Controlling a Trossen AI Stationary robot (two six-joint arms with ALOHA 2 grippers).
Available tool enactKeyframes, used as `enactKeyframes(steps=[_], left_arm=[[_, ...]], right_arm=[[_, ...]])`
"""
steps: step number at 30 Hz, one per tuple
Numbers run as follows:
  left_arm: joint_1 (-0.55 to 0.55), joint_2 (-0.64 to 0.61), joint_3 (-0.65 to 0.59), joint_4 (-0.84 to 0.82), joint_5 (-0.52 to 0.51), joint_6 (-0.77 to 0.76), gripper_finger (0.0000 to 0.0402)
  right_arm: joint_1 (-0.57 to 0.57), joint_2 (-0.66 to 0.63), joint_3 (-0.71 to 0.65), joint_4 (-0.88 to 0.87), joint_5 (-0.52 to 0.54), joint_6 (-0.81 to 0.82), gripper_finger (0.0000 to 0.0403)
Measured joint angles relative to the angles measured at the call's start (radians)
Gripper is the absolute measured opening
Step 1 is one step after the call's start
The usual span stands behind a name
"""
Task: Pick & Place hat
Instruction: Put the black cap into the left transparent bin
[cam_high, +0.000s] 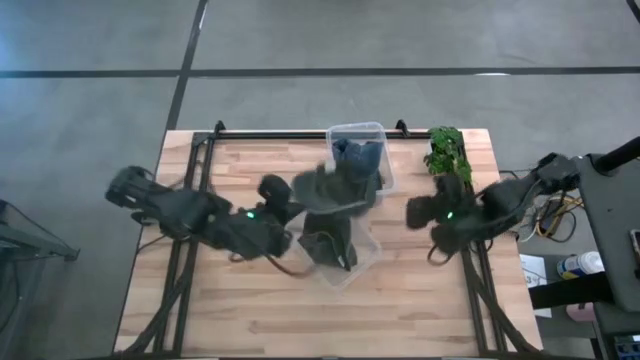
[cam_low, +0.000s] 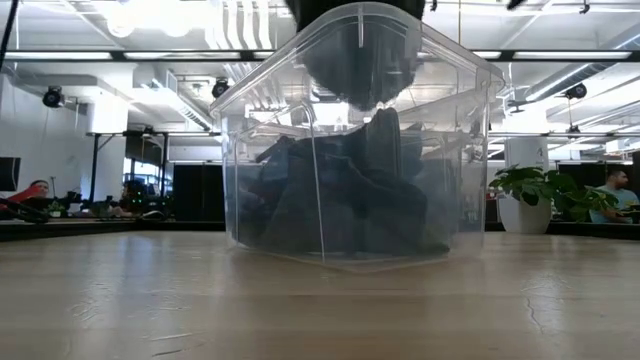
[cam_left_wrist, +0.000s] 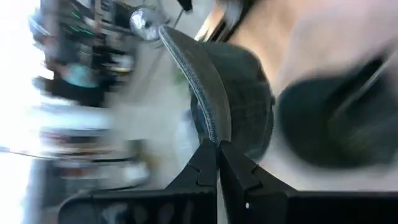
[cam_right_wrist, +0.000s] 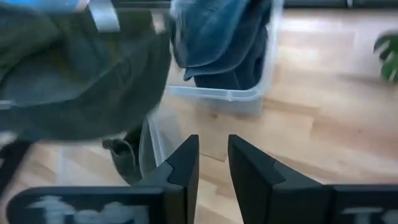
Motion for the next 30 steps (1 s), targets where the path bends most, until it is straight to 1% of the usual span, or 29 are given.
enactKeyframes(steps=[2,3,4,8,12,15,19,25,27,30], left_arm=[[0.003,0.051,0.008,0.001,-0.111,0.166,0.0000],[0.007,0.073,0.009,0.001,-0.153,0.209,0.0000],[0.011,0.092,0.009,0.001,-0.173,0.234,0.0000],[0.006,0.127,0.009,0.000,-0.186,0.261,0.0000],[-0.023,0.136,0.007,0.040,-0.252,0.281,0.0000],[-0.044,0.138,0.006,0.082,-0.265,0.295,0.0000],[-0.091,0.140,0.007,0.154,-0.329,0.316,0.0000],[-0.163,0.143,0.006,0.175,-0.353,0.310,0.0000],[-0.179,0.149,0.006,0.175,-0.365,0.299,0.0000],[-0.187,0.165,0.006,0.175,-0.368,0.280,0.0000]], right_arm=[[-0.029,-0.094,-0.075,0.051,-0.033,0.016,0.0075],[-0.043,-0.138,-0.112,0.083,-0.043,0.018,0.0071],[-0.056,-0.182,-0.148,0.120,-0.052,0.017,0.0067],[-0.134,-0.319,-0.281,0.187,-0.061,-0.007,0.0051],[-0.243,-0.396,-0.392,0.232,-0.091,-0.060,0.0037],[-0.326,-0.425,-0.458,0.342,-0.120,-0.168,0.0029],[-0.440,-0.430,-0.517,0.521,-0.133,-0.354,0.0027],[-0.629,-0.403,-0.540,0.703,-0.240,-0.598,0.0027],[-0.673,-0.400,-0.540,0.805,-0.323,-0.667,0.0027],[-0.716,-0.371,-0.539,0.956,-0.502,-0.746,0.0027]])
